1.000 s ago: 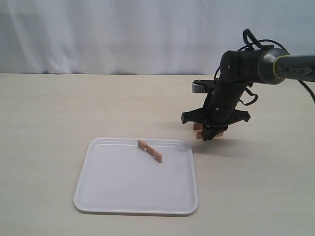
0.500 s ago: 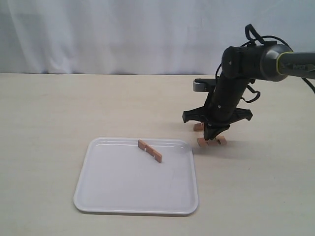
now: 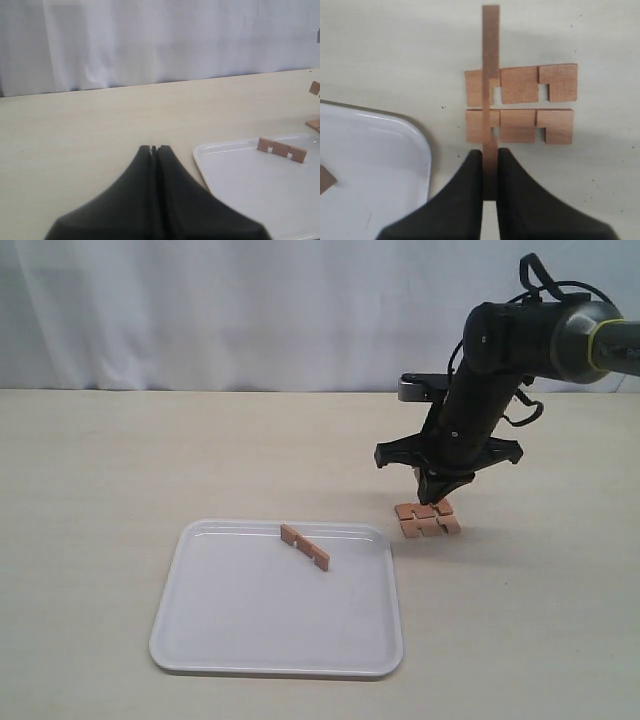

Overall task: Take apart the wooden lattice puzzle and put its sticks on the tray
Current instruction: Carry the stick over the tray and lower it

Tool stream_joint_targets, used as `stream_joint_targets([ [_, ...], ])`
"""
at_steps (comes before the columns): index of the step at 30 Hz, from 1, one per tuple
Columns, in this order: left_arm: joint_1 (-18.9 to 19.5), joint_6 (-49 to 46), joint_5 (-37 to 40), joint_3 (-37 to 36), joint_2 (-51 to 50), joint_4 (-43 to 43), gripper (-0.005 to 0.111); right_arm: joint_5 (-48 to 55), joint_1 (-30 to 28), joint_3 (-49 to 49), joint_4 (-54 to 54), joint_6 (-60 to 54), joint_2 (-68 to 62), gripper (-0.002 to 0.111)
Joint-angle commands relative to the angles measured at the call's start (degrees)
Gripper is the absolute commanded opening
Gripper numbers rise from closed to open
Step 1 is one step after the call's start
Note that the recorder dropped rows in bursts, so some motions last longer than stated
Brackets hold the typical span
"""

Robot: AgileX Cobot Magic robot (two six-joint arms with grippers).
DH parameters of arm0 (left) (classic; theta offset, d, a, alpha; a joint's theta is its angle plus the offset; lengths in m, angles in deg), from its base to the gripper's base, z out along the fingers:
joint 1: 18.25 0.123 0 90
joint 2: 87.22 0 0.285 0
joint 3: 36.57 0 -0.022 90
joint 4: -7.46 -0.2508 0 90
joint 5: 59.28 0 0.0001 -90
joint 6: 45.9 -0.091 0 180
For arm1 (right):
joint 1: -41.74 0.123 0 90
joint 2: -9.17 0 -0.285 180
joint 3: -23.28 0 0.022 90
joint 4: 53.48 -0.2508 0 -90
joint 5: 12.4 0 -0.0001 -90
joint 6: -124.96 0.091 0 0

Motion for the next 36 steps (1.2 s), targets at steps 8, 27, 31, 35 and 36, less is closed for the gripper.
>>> stream_joint_targets([
  [8,0.0,0.18,-0.64,-0.13,0.19,0.04,0.0,4.76,-0.02,-0.17,-0.74,-9.06,0.79,0.004],
  [27,0.0,0.18,-0.64,-0.13,0.19,0.04,0.0,5.36,6.15,-0.17,-19.9,-31.35,0.92,0.004],
  [31,0.0,0.18,-0.64,-0.13,0.19,0.04,0.0,4.08,10.71,-0.17,-19.79,-32.73,0.92,0.004],
  [35,0.0,0.18,-0.64,-0.13,0.19,0.04,0.0,3.84,15.04,-0.17,-19.24,-32.73,0.92,0.004],
  [36,0.0,0.18,-0.64,-0.13,0.19,0.04,0.0,3.47,15.95,-0.17,-18.74,-32.96,0.92,0.004],
])
